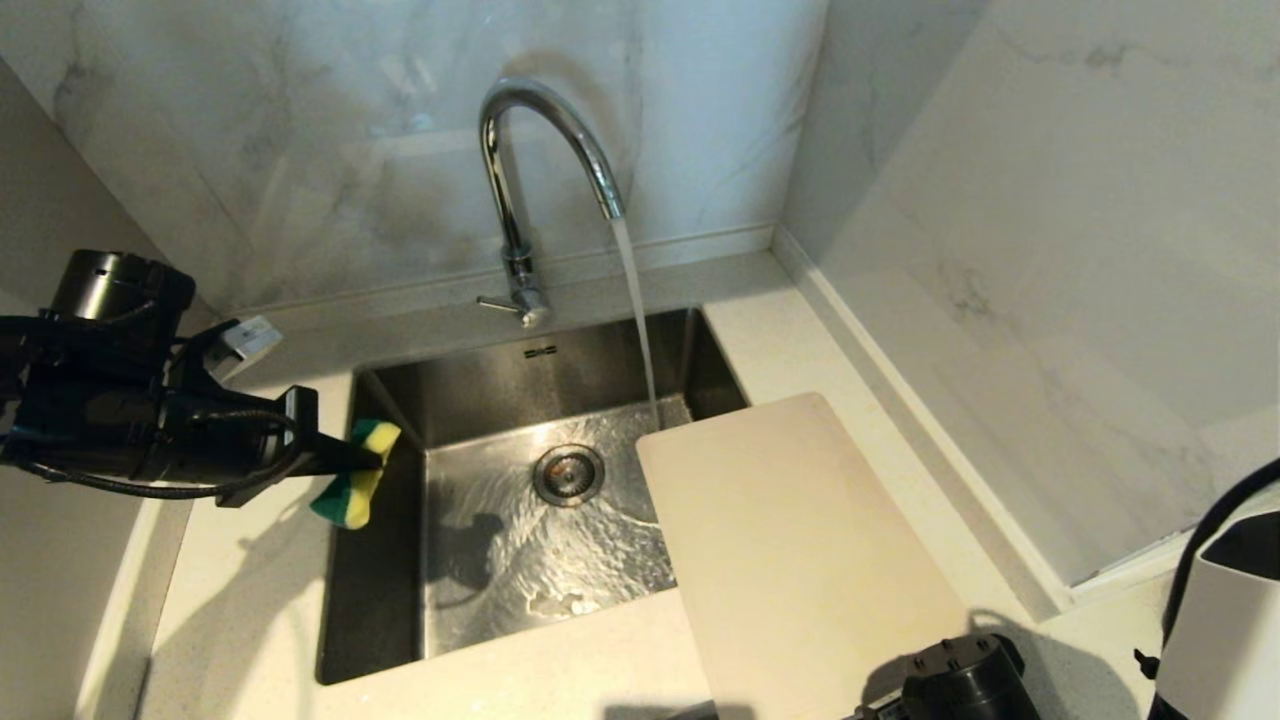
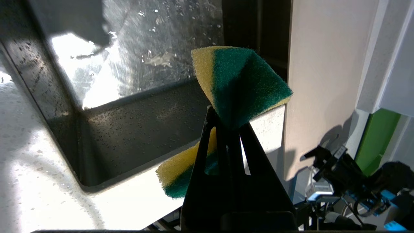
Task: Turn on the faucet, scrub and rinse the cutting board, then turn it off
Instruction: Put down the cutting board
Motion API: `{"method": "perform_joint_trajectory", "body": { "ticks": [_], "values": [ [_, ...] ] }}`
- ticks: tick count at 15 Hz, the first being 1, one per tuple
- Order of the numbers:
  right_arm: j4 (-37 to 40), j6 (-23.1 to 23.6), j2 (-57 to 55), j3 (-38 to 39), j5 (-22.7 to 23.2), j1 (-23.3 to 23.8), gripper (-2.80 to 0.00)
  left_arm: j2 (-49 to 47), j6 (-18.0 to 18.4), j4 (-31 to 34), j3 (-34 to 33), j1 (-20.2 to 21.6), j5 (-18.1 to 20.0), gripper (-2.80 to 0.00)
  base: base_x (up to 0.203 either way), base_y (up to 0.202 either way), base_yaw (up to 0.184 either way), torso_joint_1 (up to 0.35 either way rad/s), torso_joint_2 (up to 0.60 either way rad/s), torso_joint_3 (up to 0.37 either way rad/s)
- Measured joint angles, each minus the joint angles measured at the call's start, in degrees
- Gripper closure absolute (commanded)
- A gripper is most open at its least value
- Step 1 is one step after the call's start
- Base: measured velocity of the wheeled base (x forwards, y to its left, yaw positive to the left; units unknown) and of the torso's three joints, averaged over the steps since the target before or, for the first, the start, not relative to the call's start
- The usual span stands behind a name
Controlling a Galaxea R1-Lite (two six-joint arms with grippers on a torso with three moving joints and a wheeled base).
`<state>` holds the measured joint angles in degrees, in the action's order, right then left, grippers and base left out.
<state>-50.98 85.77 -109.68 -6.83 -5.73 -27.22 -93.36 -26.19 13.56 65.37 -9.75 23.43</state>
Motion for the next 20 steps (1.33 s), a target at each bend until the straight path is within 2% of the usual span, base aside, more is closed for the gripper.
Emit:
{"method": "perform_joint_trajectory", "body": {
  "ticks": [7,8,20],
  "values": [
    [0.0,1.5,-4.6,-2.8,1.2,0.5,0.0,-1.4,-0.1,-0.9,-0.1,-0.1,-0.1,0.0,0.0,0.0,0.0,0.0,0.0,0.0],
    [0.0,1.5,-4.8,-2.8,1.2,0.5,-2.8,-1.5,-0.1,-0.9,-0.1,-0.1,-0.1,0.0,0.0,0.0,0.0,0.0,0.0,0.0],
    [0.0,0.8,-0.8,-2.1,1.1,-0.6,-2.8,-1.5,-0.1,-1.0,-0.3,-0.1,-0.1,0.0,0.0,0.0,0.0,0.0,0.0,0.0]
  ]
}}
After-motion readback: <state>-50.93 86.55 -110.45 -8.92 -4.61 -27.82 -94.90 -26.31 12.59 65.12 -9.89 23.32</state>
